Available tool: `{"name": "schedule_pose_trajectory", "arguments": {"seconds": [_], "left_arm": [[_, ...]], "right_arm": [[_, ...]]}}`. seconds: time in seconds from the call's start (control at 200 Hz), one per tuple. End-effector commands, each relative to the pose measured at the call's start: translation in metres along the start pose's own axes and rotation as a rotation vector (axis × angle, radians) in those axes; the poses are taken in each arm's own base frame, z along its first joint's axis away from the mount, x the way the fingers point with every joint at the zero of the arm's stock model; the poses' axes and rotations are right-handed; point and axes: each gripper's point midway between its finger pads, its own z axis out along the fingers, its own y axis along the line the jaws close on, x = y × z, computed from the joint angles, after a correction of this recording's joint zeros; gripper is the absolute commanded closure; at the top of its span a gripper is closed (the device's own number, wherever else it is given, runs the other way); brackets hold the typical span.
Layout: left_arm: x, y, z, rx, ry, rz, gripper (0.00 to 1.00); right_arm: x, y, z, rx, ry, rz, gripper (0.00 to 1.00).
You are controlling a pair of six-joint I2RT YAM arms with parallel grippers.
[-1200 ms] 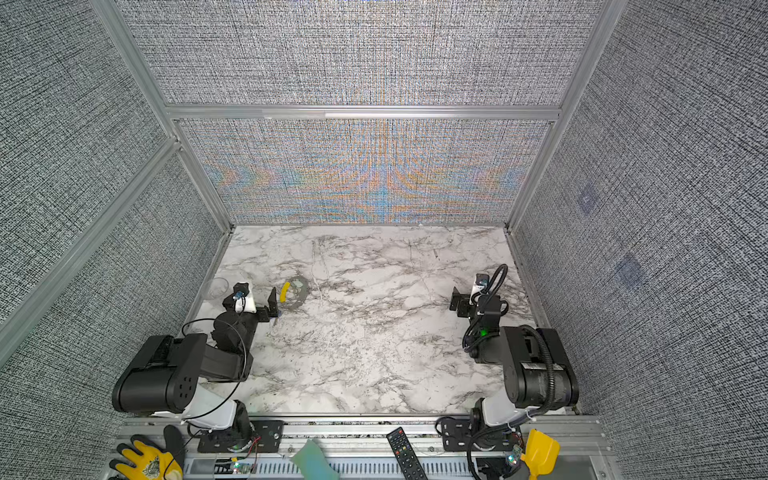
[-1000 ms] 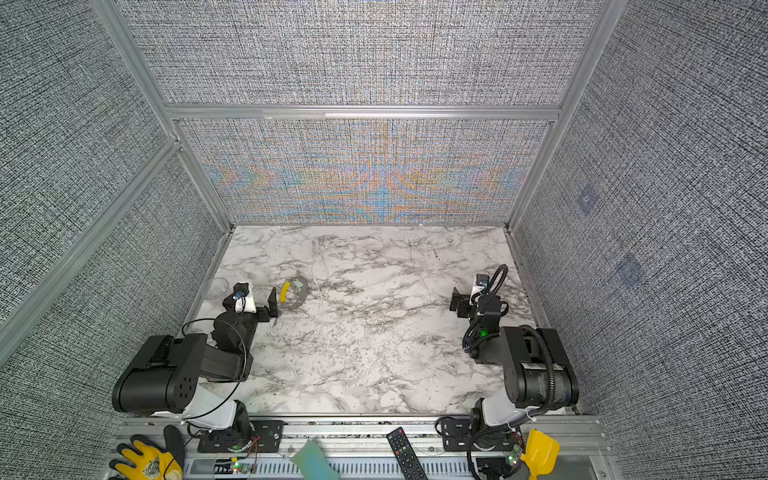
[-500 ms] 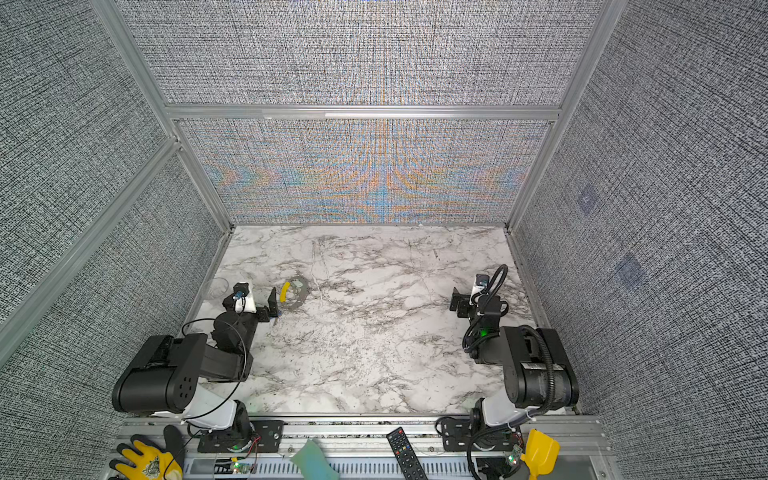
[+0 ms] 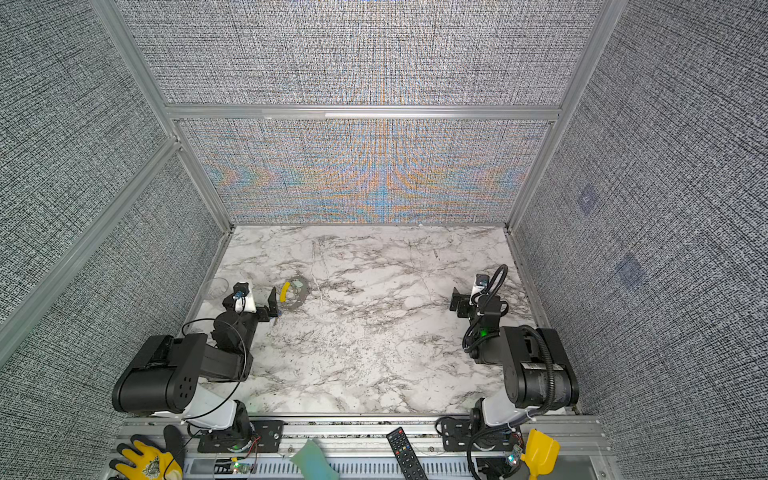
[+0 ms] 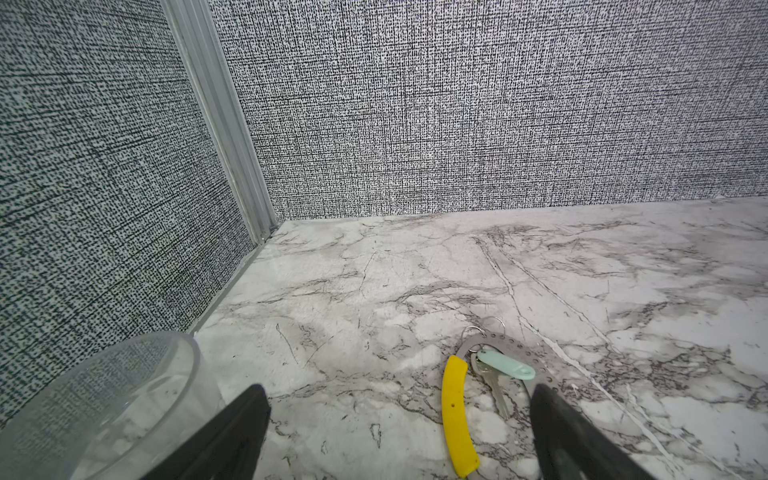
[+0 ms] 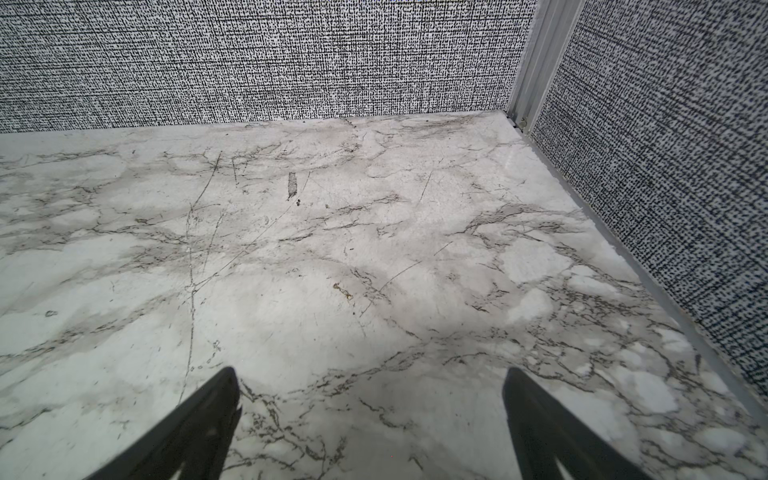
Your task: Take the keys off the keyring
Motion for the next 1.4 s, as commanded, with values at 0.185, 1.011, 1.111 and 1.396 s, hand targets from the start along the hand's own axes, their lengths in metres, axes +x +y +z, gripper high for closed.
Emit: {"name": "schedule_pose_trajectory", "arguments": {"seconds": [0.185,1.011,1.111,1.396], "left_arm": [[-0.033,0.018,0.003,-0.093,0.011,-0.031,0.01],[0.017,-0.096,0.054,0.271,0.760,-0.250,0.05],[0.034,-0.105,0.061,0.287,0.819,-0.255,0.05],[0.064,-0.124,0.070,0.314,0.901,-0.249,0.04]], "right_arm": [[-0.038,0.007,-0.011,-0.024,-0.021,-0.021,0.01],[-0.047,0.212,-0.034,-0.529,0.361,-0.123,0.10],[-0.036,0.224,-0.033,-0.553,0.397,-0.122,0.10],[-0.035,0.244,-0.029,-0.577,0.433,-0.139,0.10]]}}
